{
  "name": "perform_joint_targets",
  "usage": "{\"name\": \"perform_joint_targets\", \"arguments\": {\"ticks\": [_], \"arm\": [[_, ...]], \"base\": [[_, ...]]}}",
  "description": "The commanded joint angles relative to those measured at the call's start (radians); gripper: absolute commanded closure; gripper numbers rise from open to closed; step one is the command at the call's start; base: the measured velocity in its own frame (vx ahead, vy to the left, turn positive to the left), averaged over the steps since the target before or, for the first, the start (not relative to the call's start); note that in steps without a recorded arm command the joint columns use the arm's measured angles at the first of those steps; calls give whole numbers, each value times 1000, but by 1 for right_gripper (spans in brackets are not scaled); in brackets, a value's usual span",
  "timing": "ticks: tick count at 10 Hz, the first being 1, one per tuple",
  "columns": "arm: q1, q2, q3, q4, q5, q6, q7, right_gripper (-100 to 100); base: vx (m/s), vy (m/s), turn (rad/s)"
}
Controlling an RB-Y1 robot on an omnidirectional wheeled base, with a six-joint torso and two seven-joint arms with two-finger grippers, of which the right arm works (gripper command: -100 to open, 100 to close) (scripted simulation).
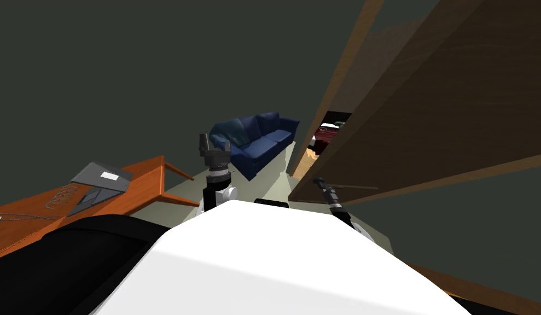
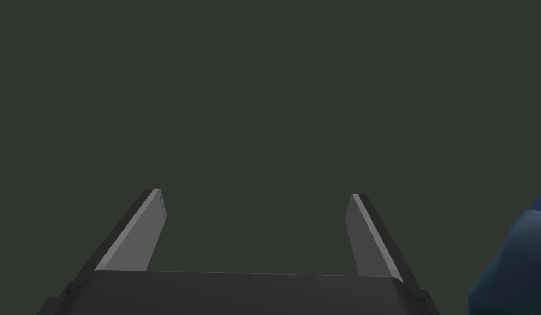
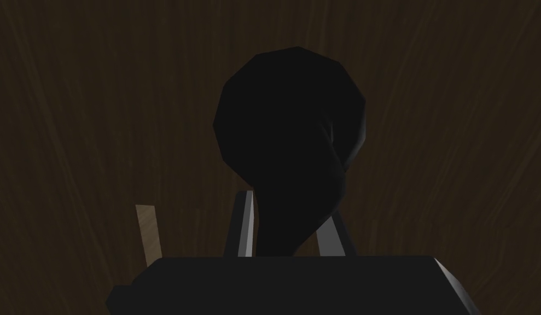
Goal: Pull the door open
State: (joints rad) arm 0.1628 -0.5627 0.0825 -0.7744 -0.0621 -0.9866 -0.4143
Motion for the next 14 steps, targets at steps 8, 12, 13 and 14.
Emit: {"name": "perform_joint_targets", "arguments": {"ticks": [8,12,13,14], "arm": [[60,-44,11,50,-5,-133,-30,100],[71,-52,24,76,-4,-178,-42,100],[72,-53,24,79,-5,-182,-42,100],[74,-56,26,85,-5,-193,-44,100]], "base": [[-168,-74,160],[-153,-51,128],[-176,-77,165],[-183,-59,152]]}}
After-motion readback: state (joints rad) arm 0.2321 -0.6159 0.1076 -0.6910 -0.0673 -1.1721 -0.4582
